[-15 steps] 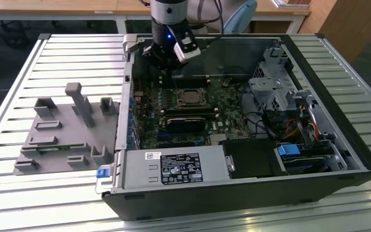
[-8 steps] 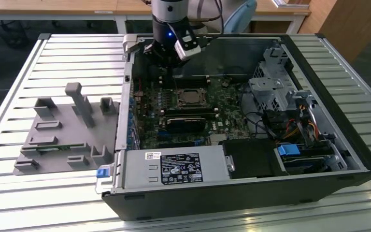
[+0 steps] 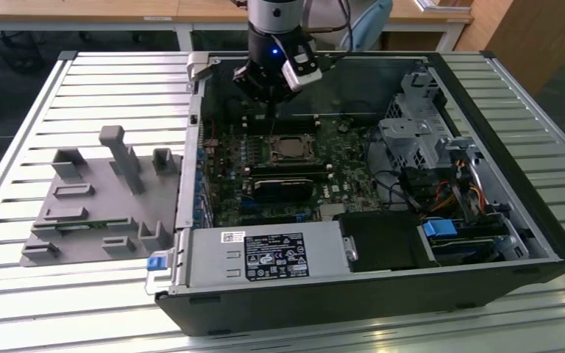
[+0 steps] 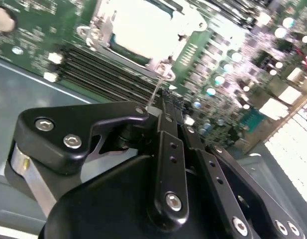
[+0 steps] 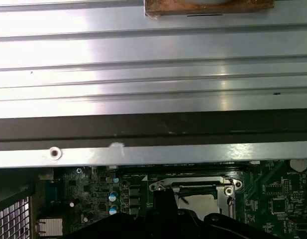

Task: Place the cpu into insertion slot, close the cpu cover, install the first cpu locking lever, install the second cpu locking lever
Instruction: 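Install the first cpu locking lever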

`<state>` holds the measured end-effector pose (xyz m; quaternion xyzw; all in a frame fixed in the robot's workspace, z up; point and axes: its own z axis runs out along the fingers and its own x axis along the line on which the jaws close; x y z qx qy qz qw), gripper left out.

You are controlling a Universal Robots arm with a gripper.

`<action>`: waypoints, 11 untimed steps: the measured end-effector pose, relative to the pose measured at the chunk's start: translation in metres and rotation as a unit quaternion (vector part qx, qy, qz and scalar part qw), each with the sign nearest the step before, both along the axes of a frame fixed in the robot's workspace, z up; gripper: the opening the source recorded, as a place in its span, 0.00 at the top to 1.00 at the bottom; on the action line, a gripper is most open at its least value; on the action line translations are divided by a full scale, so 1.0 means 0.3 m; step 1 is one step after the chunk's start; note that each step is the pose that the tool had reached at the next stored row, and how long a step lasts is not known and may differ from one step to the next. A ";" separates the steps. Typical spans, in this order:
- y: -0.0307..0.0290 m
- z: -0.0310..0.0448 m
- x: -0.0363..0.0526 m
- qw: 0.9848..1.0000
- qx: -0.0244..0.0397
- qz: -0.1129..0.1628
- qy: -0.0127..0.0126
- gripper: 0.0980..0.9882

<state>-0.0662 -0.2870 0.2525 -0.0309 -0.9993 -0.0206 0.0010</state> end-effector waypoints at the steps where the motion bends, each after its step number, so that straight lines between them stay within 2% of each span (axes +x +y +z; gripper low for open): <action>1: 0.000 0.000 0.014 1.000 0.000 0.000 0.000 0.99; 3: 0.000 -0.001 0.042 1.000 0.000 0.000 0.000 0.99; 6: 0.000 -0.003 0.054 1.000 0.001 0.000 0.000 0.99; 7: 0.000 -0.003 0.053 1.000 0.004 0.000 0.000 0.99; 9: 0.000 -0.004 0.053 1.000 0.020 0.001 0.000 0.99; 10: 0.000 -0.005 0.053 1.000 0.026 0.001 0.000 0.99; 11: 0.000 -0.006 0.053 1.000 0.027 0.001 0.000 0.99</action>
